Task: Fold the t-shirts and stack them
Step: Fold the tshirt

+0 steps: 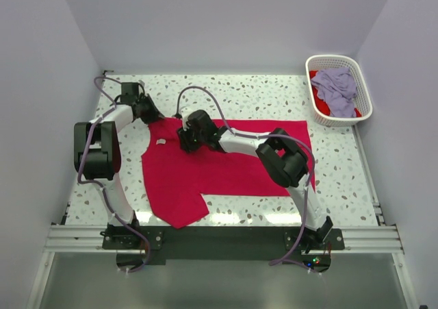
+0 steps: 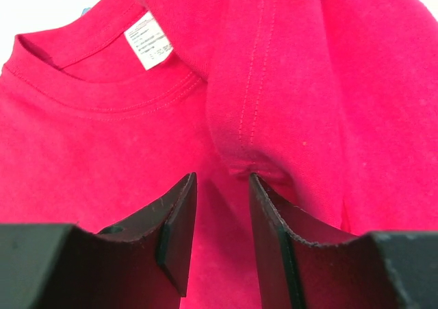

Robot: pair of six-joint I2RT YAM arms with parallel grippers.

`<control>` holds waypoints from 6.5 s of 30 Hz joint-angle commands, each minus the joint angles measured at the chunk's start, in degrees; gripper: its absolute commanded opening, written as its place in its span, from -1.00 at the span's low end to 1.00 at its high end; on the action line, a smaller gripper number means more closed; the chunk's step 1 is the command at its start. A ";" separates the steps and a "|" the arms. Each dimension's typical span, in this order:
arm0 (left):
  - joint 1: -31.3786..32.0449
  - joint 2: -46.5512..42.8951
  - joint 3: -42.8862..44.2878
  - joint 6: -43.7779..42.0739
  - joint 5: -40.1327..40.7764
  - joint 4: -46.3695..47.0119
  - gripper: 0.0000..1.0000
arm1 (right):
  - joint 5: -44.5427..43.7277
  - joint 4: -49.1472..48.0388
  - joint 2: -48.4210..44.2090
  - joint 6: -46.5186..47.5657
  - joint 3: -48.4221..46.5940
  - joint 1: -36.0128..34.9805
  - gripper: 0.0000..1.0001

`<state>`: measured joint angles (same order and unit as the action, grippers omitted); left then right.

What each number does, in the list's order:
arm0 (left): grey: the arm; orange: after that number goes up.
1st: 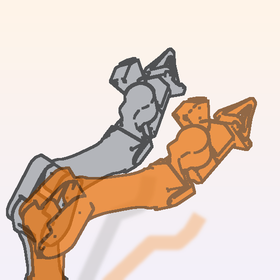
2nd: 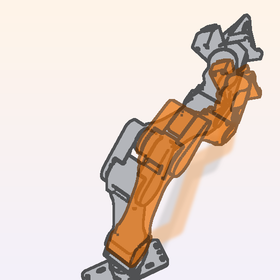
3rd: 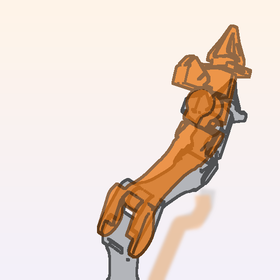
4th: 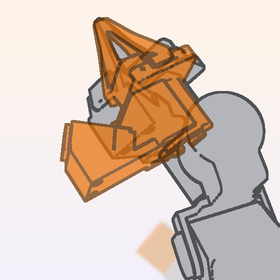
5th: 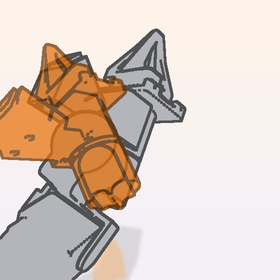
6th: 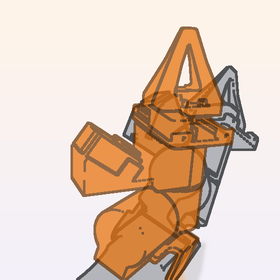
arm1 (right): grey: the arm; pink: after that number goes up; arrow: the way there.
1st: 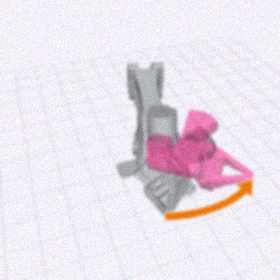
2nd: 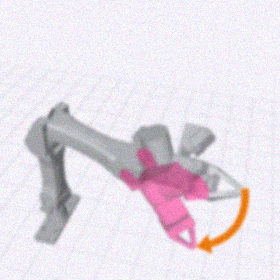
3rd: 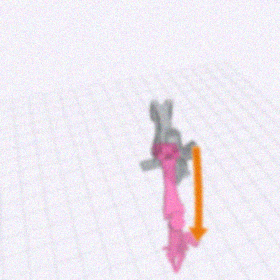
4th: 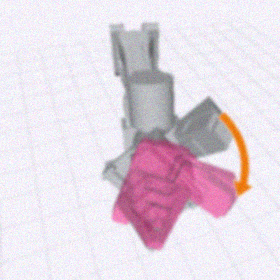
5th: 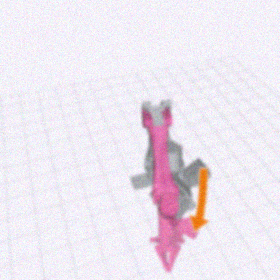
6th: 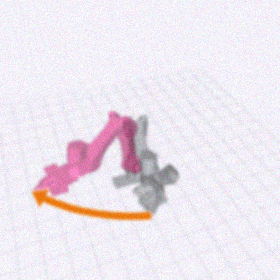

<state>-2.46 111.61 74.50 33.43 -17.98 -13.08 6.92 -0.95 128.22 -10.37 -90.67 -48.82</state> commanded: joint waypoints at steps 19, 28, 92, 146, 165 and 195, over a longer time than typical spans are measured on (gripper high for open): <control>0.26 -0.26 1.00 -0.21 -0.39 2.09 -1.00 | -6.74 -4.06 3.17 -0.44 -4.25 -0.66 -0.34; 0.35 -0.61 1.00 -0.21 -0.22 2.01 -1.00 | -6.39 -3.44 2.48 -0.70 -3.11 -0.84 -0.51; -2.90 -36.93 -26.88 2.52 11.57 -3.28 0.31 | -12.36 22.92 -28.46 2.55 14.82 18.65 0.32; -6.59 -4.05 -7.71 1.20 -0.56 7.63 -0.23 | -7.01 17.74 -15.20 -9.58 14.38 46.80 0.17; -8.17 -1.39 -1.73 -0.12 10.50 -2.38 -1.00 | -8.59 18.27 -14.49 -9.05 14.38 46.80 0.18; -0.54 -17.92 -5.85 -1.35 22.63 -4.50 0.24 | -6.74 21.61 -21.79 -6.59 12.89 44.95 0.15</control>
<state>-6.87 96.75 69.91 34.41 0.56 -17.34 0.97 19.57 109.80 -17.67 -79.31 -3.16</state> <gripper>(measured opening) 0.637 0.586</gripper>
